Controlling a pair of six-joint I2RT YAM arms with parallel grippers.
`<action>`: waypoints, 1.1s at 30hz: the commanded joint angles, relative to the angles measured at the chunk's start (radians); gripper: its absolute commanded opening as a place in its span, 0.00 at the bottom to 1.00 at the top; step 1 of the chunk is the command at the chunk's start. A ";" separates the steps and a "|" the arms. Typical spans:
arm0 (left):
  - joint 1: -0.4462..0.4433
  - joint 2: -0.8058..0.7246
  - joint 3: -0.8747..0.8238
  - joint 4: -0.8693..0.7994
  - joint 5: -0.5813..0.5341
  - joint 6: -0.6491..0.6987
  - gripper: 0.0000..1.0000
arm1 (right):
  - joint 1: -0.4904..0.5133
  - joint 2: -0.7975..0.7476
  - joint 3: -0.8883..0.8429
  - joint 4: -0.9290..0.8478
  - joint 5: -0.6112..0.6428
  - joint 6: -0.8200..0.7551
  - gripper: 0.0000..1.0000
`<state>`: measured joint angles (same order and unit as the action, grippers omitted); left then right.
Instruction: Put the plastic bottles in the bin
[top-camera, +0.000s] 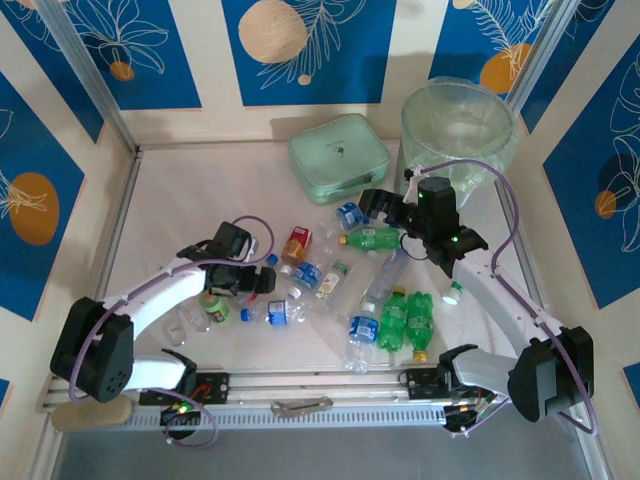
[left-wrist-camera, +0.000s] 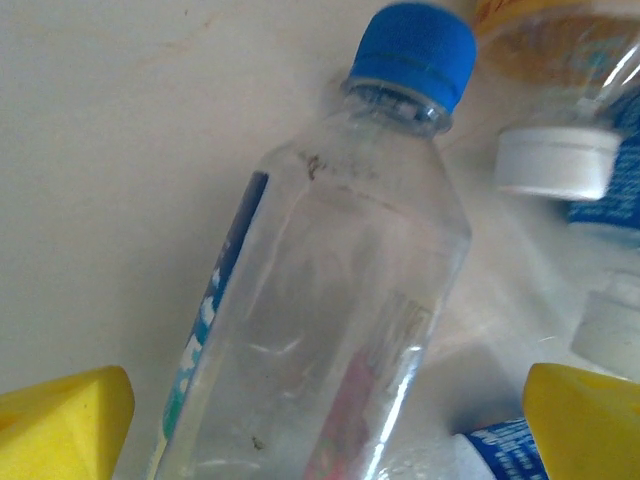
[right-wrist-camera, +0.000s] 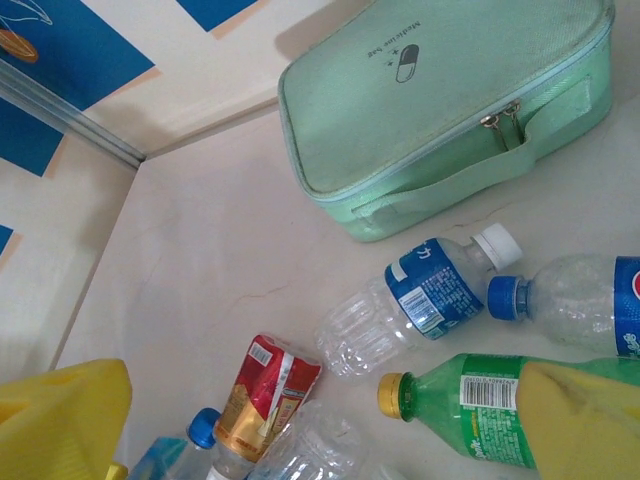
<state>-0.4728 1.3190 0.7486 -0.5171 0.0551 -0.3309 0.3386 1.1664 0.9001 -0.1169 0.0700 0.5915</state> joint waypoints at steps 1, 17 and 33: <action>-0.010 0.009 0.030 -0.038 -0.040 0.044 0.99 | 0.005 -0.009 0.002 0.001 0.027 -0.005 0.99; -0.059 0.122 0.064 -0.056 -0.149 0.043 0.81 | 0.000 0.000 -0.001 -0.008 0.030 0.008 0.99; -0.061 0.136 0.050 0.037 -0.153 0.028 0.45 | -0.010 -0.001 -0.009 -0.001 0.026 0.021 0.99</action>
<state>-0.5262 1.4506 0.7845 -0.5011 -0.0837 -0.2962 0.3336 1.1709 0.9001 -0.1200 0.0834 0.5968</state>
